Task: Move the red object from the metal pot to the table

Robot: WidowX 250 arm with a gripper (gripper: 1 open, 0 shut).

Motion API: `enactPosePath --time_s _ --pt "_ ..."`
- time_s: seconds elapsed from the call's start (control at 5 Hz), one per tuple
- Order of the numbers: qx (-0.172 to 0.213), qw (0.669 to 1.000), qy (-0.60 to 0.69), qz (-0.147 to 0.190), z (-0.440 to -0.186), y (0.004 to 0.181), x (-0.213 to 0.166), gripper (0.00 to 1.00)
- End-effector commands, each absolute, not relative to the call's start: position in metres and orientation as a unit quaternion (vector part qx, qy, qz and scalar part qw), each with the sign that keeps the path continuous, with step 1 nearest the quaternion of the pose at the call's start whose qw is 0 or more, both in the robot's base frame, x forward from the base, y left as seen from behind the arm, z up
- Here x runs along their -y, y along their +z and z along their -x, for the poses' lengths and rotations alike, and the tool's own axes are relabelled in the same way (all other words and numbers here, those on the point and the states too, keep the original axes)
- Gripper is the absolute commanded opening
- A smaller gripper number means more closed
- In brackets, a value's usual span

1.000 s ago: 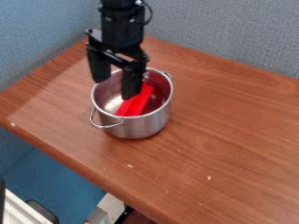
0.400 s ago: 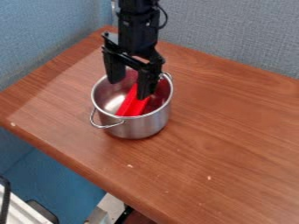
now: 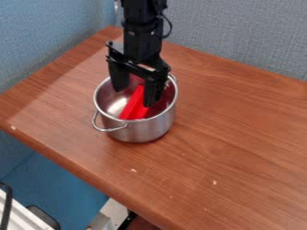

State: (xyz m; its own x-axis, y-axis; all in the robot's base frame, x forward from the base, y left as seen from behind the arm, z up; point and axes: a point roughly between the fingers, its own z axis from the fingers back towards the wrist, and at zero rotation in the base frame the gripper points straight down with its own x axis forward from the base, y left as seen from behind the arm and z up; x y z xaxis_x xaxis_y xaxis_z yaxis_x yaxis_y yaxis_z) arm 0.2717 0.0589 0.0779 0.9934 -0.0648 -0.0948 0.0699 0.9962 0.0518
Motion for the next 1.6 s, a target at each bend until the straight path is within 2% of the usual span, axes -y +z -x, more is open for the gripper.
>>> enactPosePath --time_s 0.0,0.4,0.6,0.8,1.0,1.4 --pt "-0.037 0.998 -0.024 -0.032 -0.275 0.075 -0.058 1.0" --pt "-0.041 0.998 -0.014 -0.035 -0.279 0.065 -0.063 1.0" --pt "-0.042 0.998 0.014 -0.035 -0.283 0.06 -0.065 0.0" --pt "-0.04 0.998 0.041 -0.031 -0.287 0.061 -0.067 0.0" --pt "-0.034 0.999 0.02 -0.025 -0.29 0.071 -0.073 0.0" --pt "0.002 1.0 -0.012 -0.003 -0.295 0.111 -0.084 0.0"
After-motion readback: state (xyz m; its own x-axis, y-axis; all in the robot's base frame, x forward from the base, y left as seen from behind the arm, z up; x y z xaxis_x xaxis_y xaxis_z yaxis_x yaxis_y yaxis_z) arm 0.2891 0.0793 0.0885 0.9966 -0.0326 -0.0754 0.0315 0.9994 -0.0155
